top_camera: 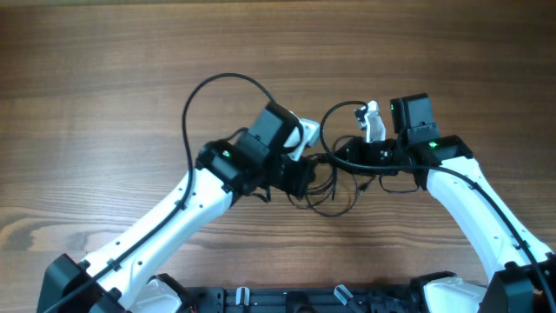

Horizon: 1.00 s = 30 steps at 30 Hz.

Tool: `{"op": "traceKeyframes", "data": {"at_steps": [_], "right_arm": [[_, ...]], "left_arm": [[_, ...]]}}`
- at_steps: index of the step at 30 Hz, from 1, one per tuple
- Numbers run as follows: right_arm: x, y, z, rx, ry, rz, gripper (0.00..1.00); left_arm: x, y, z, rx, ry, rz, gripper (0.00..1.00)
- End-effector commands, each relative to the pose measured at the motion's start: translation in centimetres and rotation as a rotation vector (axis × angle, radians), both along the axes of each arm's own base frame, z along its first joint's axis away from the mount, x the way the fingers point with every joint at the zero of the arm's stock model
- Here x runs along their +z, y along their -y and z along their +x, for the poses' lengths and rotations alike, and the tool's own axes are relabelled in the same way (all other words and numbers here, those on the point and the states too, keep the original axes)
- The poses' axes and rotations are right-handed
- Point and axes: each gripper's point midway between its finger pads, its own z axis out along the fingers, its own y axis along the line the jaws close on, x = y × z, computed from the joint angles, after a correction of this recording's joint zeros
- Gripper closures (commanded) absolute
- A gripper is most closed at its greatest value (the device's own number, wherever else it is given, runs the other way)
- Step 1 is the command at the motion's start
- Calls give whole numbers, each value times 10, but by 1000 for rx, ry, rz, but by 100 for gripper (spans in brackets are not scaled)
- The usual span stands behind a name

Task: Untangle cables
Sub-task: 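Lift the left gripper's cable ends up and left, separating strands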

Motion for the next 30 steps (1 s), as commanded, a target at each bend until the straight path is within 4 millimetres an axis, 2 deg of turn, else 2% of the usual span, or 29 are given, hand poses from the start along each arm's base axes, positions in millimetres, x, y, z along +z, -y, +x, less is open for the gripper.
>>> {"op": "traceKeyframes", "data": {"at_steps": [1,8,13,16,19,21,27,30], "right_arm": [[-24,27,3,-112,-46,-180,93],[-38,55,0,-242,-106,-327,96],[-44,73,-2,-327,-138,-410,95],[-45,76,-2,-347,-143,-427,90],[-45,77,-1,-350,-142,-429,77],[-45,77,-1,-355,-144,-428,75],[-45,77,-1,-354,-143,-428,71],[-45,77,-1,-351,-142,-429,70]], "left_arm": [[22,-22,23,66,51,-40,96],[31,-58,49,198,64,-47,96],[28,-90,62,296,39,-27,96],[25,-111,70,357,21,-13,96],[23,-125,74,381,25,-1,96],[22,-134,78,408,20,2,96],[23,-149,85,438,37,7,96],[37,-136,87,393,42,-104,96]]}}
